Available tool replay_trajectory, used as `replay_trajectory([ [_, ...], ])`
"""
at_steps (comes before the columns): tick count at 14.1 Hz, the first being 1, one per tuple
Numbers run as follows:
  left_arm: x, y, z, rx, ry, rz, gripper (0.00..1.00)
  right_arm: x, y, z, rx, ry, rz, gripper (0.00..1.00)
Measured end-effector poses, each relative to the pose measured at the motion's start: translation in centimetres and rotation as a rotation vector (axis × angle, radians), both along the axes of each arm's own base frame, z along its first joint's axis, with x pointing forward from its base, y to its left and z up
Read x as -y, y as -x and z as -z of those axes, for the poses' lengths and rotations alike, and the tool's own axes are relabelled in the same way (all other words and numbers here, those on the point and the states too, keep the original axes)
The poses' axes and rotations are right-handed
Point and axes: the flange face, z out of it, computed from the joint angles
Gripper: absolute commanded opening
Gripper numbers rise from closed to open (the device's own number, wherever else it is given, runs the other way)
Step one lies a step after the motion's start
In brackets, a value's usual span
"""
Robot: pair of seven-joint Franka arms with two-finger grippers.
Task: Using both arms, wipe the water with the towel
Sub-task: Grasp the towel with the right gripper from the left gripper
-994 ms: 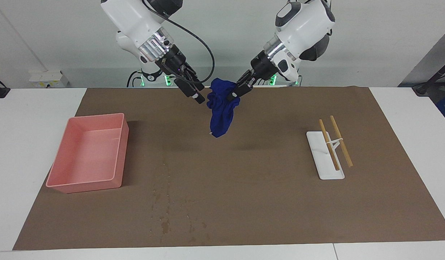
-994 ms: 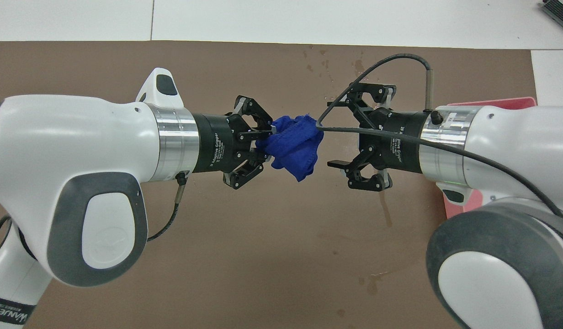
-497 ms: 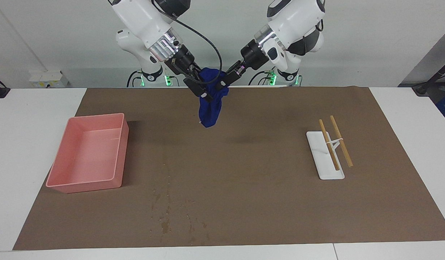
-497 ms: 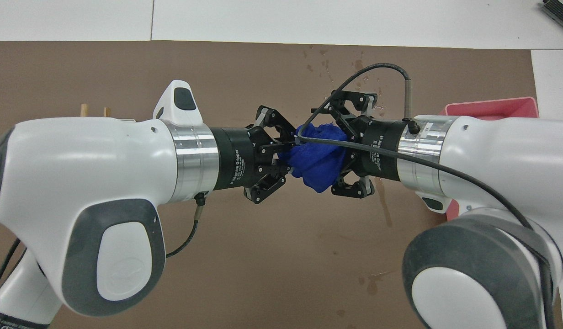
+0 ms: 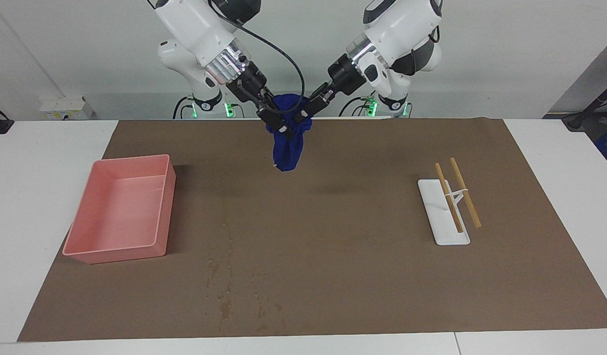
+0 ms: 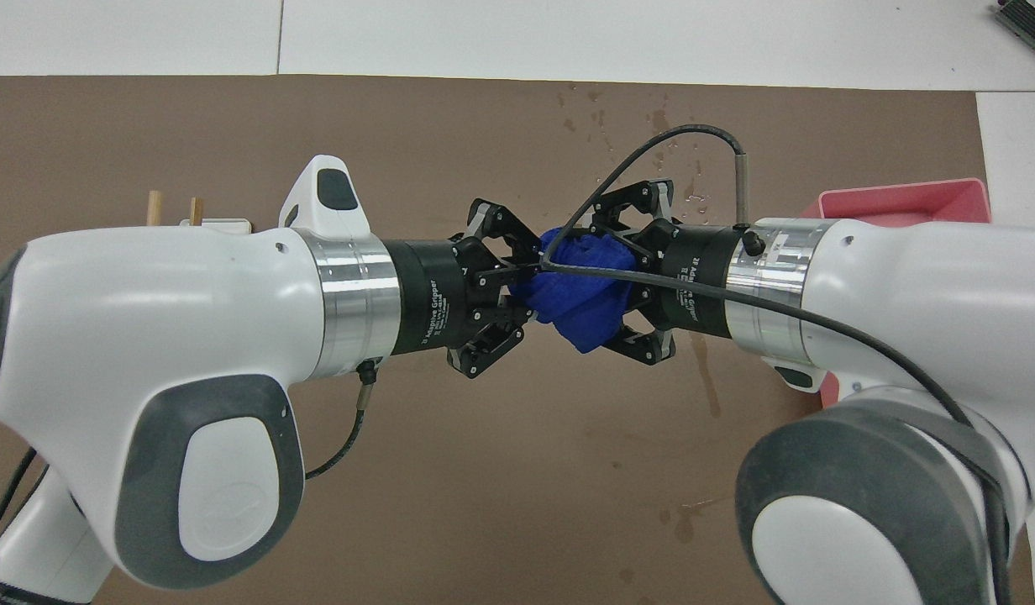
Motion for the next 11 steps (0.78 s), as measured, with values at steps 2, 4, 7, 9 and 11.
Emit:
replay_trajectory([
  [2,-0.06,-0.01,-0.11,0.003,0.002,-0.003,0.0,0.13,0.07,0.06,0.005,0.004,-0.007,0.0],
  [4,-0.06,0.01,-0.14,0.003,0.002,-0.004,0.01,0.16,0.08,0.04,0.016,0.008,-0.019,0.0],
  [7,-0.01,0.06,-0.12,0.001,0.002,-0.003,0.99,0.19,0.11,0.06,0.051,0.026,-0.069,0.0],
  [9,0.26,0.28,-0.07,-0.004,0.001,0.004,1.0,0.1,0.27,0.23,0.06,0.039,-0.112,0.0],
  [11,0.48,0.55,0.09,0.006,-0.033,0.025,1.0,-0.1,0.64,0.6,0.057,0.057,-0.174,0.0],
])
